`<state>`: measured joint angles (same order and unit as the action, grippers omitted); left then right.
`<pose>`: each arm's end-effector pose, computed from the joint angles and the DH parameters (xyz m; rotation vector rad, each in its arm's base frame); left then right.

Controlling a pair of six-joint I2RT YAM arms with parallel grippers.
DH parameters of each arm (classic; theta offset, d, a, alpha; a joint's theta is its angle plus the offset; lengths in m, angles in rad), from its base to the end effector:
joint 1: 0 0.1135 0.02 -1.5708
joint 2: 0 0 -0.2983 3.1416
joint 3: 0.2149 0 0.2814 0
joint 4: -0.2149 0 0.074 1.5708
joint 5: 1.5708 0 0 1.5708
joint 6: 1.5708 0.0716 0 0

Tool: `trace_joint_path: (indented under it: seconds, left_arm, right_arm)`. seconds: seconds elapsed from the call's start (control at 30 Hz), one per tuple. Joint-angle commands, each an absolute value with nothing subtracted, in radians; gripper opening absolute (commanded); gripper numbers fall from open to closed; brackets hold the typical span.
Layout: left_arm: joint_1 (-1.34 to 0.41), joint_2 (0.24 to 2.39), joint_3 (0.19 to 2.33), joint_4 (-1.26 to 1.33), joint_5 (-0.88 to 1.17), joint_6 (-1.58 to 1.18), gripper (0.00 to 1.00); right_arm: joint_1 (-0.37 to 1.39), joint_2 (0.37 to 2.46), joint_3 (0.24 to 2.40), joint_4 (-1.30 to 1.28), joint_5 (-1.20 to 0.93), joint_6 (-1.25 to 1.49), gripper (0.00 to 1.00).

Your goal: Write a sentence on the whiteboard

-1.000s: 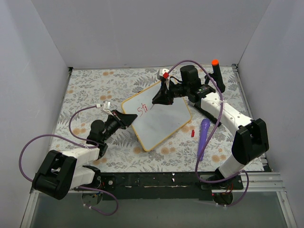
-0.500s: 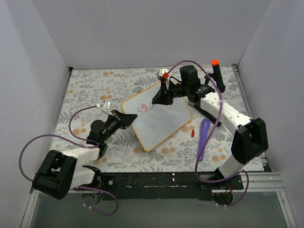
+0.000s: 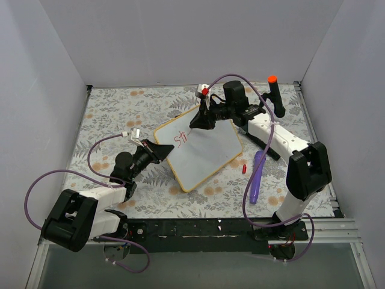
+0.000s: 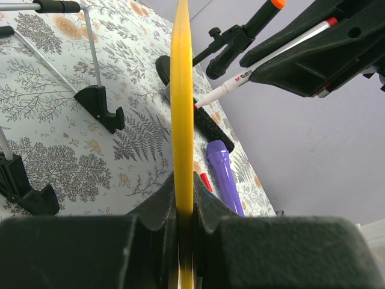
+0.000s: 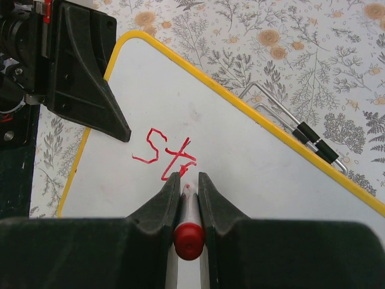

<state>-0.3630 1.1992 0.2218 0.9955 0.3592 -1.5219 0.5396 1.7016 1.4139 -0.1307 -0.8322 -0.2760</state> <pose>0.2305 -0.1145 0.1996 -0.7149 1.7069 -1.6932 0.3599 0.2773 0.3391 -1.2522 1.5253 0.9929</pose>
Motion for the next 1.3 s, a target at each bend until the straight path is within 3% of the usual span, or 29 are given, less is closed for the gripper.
trace_joint_path:
  seconds: [0.0,1.27]
  left_arm:
    - [-0.368,1.189,0.255,1.074,0.382,-1.514,0.00]
    - [-0.368,1.183,0.258,1.075,0.393,-1.511,0.00]
  right_arm:
    - [0.546,1.706,1.456,-0.081,-0.830,-0.247,0.01]
    - [0.526,1.689,1.417,-0.043,-0.733,-0.209,0.01]
